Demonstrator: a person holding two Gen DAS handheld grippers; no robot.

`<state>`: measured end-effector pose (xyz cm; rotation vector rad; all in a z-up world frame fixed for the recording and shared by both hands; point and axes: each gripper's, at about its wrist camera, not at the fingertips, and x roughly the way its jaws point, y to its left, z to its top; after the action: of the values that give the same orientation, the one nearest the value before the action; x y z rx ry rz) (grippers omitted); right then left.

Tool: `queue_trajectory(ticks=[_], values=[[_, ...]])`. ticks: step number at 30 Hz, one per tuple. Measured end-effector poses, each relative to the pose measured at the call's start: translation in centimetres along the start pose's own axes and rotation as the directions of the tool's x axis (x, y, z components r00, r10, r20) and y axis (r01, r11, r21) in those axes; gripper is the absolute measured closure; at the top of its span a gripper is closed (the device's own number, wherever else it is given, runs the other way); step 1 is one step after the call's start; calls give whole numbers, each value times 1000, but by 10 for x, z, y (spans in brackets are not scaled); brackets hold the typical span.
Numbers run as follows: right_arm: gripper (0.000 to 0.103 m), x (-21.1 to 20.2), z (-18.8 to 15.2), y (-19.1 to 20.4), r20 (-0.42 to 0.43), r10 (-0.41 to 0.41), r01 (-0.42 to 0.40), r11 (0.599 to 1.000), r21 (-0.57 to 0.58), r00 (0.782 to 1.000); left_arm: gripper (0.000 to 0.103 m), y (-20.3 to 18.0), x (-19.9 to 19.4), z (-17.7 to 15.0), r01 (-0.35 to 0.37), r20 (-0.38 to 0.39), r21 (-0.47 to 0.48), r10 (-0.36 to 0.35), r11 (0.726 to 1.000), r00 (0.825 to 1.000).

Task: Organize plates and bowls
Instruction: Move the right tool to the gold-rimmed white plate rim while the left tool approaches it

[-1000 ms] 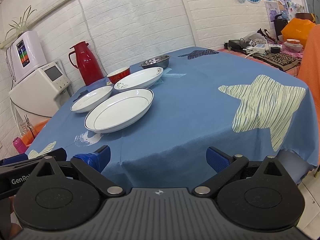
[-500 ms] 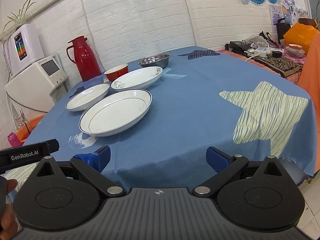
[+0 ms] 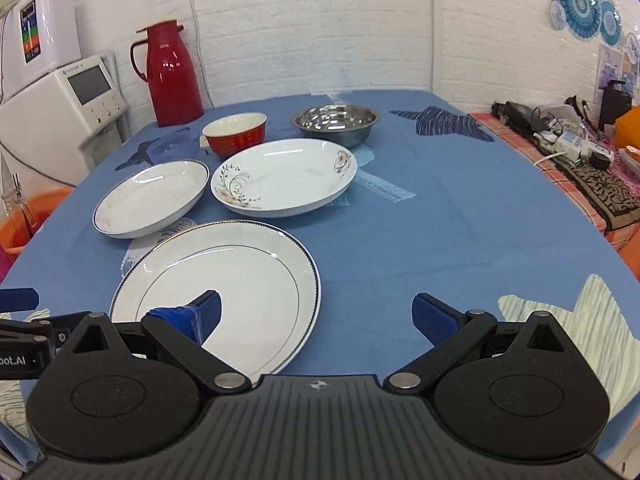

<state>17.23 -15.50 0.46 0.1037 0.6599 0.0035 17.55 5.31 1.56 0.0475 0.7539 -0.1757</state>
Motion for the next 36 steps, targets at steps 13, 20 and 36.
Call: queue_trajectory(ticks=[13, 20, 36], values=[[13, 63, 8, 14, -213, -22, 10, 998, -61, 977, 13, 4, 54, 17, 24, -104, 24, -22, 999, 994], [12, 59, 0, 5, -146, 55, -67, 995, -79, 988, 13, 8, 69, 14, 54, -124, 4, -53, 999, 991], [20, 64, 12, 1, -211, 129, -164, 974, -155, 969, 14, 6, 74, 12, 63, -128, -9, -64, 998, 990]])
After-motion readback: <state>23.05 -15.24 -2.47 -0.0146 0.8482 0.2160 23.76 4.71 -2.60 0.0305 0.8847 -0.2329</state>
